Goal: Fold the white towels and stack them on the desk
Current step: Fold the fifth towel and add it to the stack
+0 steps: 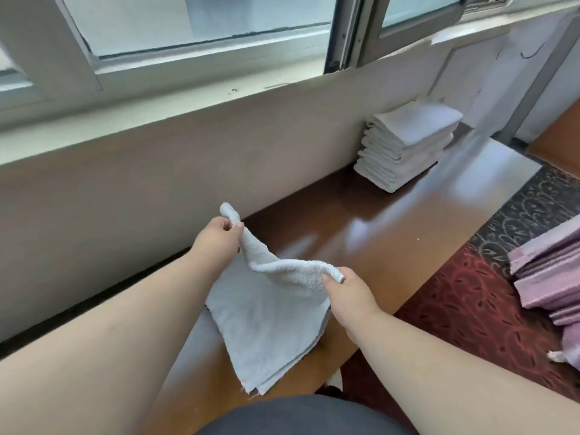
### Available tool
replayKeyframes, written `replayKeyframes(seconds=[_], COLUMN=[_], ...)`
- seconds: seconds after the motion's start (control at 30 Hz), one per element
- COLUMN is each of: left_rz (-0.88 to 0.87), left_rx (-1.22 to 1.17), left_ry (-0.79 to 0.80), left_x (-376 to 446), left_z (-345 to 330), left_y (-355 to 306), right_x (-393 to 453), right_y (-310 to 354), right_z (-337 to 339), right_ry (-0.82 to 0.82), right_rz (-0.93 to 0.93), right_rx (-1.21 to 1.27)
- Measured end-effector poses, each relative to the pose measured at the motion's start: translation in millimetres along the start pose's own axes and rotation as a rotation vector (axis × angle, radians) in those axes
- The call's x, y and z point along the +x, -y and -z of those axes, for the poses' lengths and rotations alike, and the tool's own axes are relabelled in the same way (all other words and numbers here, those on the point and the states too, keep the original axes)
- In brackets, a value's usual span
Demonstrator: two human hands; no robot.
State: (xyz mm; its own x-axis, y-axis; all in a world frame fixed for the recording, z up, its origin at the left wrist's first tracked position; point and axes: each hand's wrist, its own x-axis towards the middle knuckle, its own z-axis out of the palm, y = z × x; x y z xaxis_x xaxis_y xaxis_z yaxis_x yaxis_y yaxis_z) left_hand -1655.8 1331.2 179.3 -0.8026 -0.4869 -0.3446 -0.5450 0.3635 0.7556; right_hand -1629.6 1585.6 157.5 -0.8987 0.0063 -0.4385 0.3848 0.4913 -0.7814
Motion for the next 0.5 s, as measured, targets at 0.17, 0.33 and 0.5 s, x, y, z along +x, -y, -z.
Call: replayKeyframes(seconds=[0.17,0.33,0.5], left_rz=[0.117,0.214,0.258], left_rx=[-0.234,-0.216,0.2], left_ry=[0.214,0.21,0.252], left_x=[30,40,20], left_z=[-64,-109,-134], left_y=[-21,-24,18], right_x=[99,187,226], right_y=[-12,-6,-4], right_z=[44,90,89], right_ry=[0.137,0.483,0.737], right_rz=[-0.135,-0.163,-0.109], right_rx=[-0.209,-0.881,-1.306])
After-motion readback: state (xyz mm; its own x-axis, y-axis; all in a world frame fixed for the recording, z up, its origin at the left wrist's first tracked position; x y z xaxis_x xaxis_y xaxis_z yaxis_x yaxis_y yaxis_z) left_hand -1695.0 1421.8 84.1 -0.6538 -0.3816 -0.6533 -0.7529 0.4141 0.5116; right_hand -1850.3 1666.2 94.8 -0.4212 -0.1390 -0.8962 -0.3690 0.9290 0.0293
